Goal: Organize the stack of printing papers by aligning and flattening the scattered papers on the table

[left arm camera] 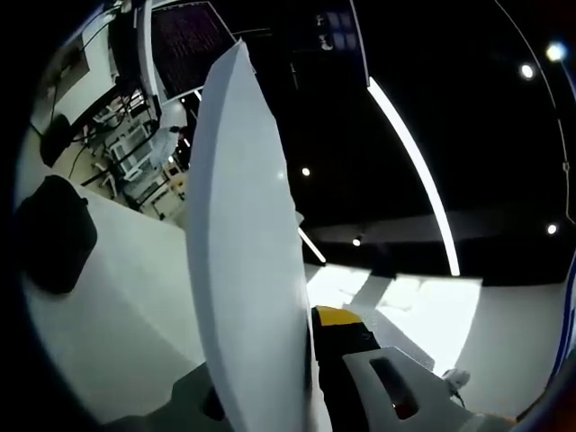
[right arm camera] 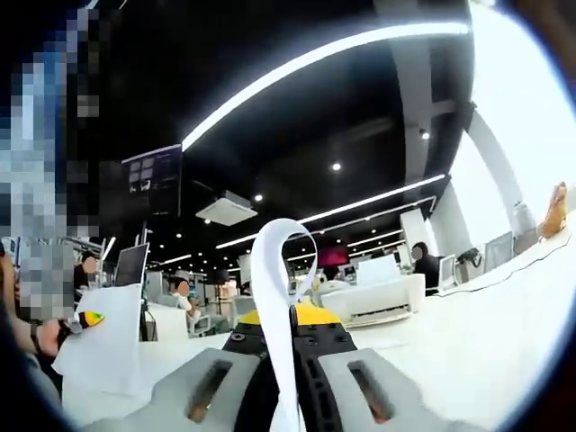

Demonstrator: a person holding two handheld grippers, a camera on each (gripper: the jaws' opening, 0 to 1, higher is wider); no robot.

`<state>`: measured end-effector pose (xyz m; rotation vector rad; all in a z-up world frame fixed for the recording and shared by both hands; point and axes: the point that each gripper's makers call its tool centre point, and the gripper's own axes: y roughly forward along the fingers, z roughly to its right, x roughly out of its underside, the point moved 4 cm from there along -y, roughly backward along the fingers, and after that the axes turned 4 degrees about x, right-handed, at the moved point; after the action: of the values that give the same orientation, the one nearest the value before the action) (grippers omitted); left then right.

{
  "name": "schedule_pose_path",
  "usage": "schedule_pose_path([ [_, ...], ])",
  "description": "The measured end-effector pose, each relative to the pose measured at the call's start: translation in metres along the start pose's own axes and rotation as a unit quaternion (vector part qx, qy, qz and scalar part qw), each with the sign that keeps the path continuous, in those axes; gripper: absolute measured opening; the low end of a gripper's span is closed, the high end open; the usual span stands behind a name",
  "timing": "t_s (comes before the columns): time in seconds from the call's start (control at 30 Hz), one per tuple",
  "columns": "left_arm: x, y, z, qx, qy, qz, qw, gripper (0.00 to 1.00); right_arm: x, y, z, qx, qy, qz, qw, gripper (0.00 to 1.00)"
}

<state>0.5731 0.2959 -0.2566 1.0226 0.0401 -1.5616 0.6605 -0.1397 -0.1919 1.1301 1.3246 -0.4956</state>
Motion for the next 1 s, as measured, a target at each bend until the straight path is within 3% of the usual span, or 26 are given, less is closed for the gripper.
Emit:
schedule_pose_path([
  [1.0, -0.001, 0.0, -0.001, 0.0, -0.001, 0.002, 1.0, 0.08, -0.016, 0.005, -0.04, -0.042, 0.025, 0.02, 0.9986, 0.0],
])
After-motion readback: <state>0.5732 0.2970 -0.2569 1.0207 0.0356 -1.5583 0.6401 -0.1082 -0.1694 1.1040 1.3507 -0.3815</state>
